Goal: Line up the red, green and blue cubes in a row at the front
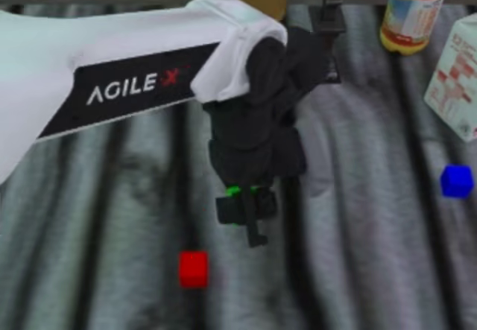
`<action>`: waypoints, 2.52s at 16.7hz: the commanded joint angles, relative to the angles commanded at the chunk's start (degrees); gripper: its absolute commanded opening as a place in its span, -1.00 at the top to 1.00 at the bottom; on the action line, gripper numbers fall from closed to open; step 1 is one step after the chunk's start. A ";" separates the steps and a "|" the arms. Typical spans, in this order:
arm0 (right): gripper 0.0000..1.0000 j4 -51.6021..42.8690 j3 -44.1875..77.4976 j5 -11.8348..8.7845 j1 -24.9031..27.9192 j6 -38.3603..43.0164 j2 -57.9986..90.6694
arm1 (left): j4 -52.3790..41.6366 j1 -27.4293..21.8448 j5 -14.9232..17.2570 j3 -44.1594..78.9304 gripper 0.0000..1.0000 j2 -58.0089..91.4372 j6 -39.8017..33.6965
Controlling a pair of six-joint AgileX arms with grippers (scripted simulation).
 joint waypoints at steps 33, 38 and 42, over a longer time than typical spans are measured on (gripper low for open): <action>-1.00 0.00 0.00 0.00 0.00 0.00 0.00 | 15.39 -4.99 -0.11 -12.56 -0.96 1.97 1.26; -1.00 0.00 0.00 0.00 0.00 0.00 0.00 | 15.39 -4.99 -0.11 -12.56 -1.00 1.97 1.26; -1.00 0.00 0.00 0.00 0.00 0.00 0.00 | 15.38 -4.90 -0.11 -12.55 -1.00 1.93 1.26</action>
